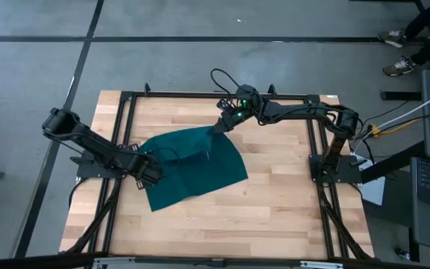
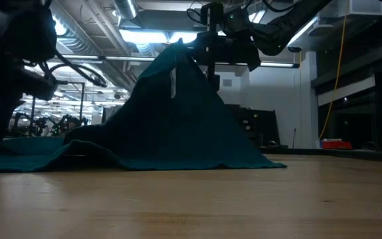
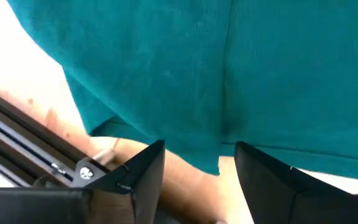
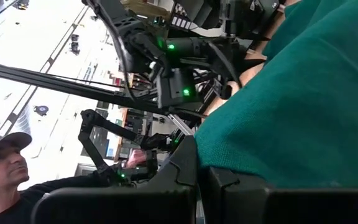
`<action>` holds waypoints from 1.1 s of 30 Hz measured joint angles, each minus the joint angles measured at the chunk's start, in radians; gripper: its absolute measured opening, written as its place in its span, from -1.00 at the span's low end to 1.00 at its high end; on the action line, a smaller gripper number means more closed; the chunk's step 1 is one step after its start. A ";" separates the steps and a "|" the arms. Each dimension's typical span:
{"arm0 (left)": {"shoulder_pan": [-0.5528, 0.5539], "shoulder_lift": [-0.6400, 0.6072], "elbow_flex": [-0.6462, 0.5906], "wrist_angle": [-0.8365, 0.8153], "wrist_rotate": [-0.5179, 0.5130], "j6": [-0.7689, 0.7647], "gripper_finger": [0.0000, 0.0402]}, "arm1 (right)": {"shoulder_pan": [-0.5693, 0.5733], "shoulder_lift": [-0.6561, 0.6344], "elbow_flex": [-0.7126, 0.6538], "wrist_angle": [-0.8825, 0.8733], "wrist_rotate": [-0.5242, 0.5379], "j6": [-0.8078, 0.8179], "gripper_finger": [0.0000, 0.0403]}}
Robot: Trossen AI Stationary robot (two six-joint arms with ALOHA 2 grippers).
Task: Fold microfiber towels
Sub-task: Fold the black towel on the table
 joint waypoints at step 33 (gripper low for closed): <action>0.045 -0.022 0.075 -0.143 0.003 0.018 -0.99 | -0.023 0.000 0.000 0.067 -0.048 0.027 -1.00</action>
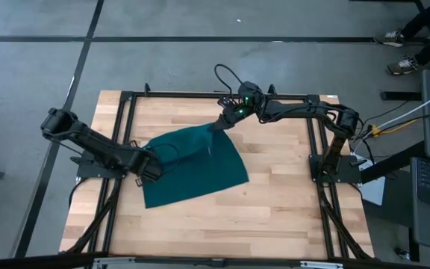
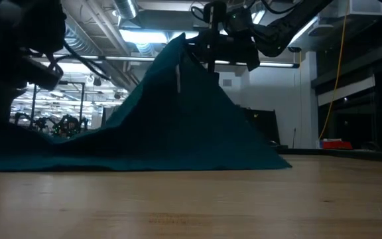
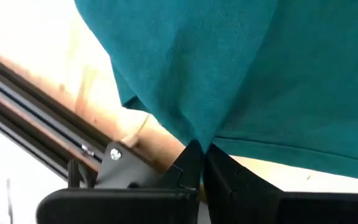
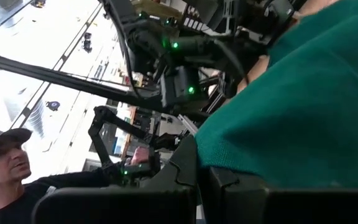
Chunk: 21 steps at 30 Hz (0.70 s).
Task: Fold microfiber towels
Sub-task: Fold the black towel on the table
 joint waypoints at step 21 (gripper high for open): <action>0.084 -0.012 -0.005 0.048 -0.050 0.082 -0.97 | -0.002 0.000 0.000 -0.002 -0.050 -0.009 -1.00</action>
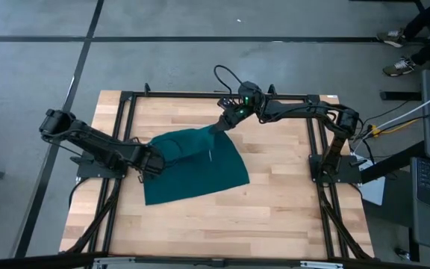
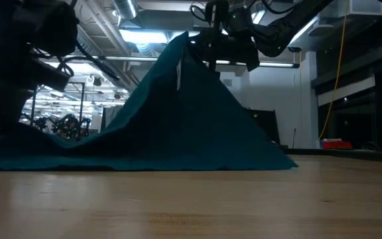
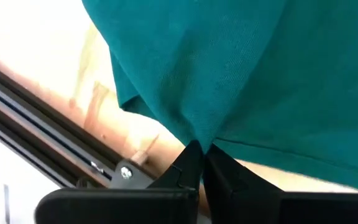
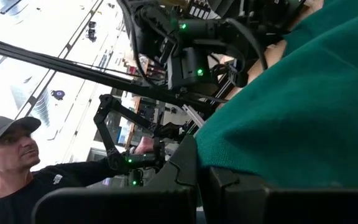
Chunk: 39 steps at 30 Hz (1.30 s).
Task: Fold microfiber towels
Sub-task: Fold the black towel on the table
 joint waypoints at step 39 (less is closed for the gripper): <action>0.049 -0.004 0.126 -0.089 0.048 -0.017 -0.99 | -0.005 -0.009 0.000 0.071 -0.048 0.040 -1.00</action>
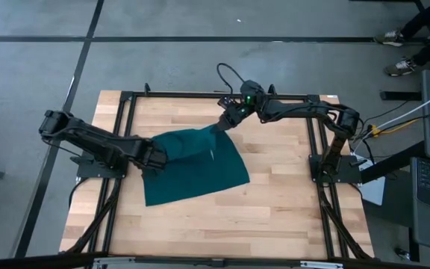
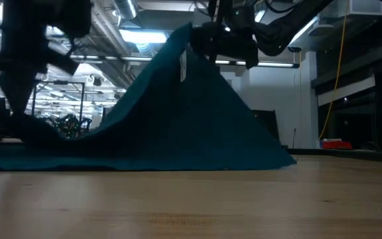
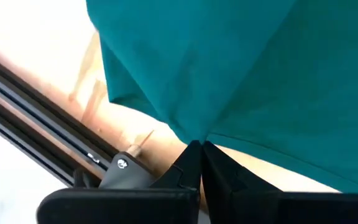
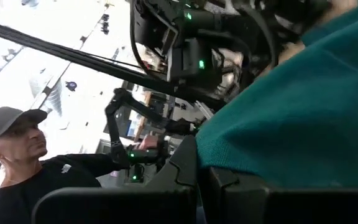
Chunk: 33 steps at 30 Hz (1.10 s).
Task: Fold microfiber towels
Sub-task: Fold the black towel on the table
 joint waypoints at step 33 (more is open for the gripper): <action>-0.177 0.003 0.515 -0.209 0.016 -0.237 -0.99 | -0.080 -0.116 -0.142 -0.259 -0.050 -0.225 -0.39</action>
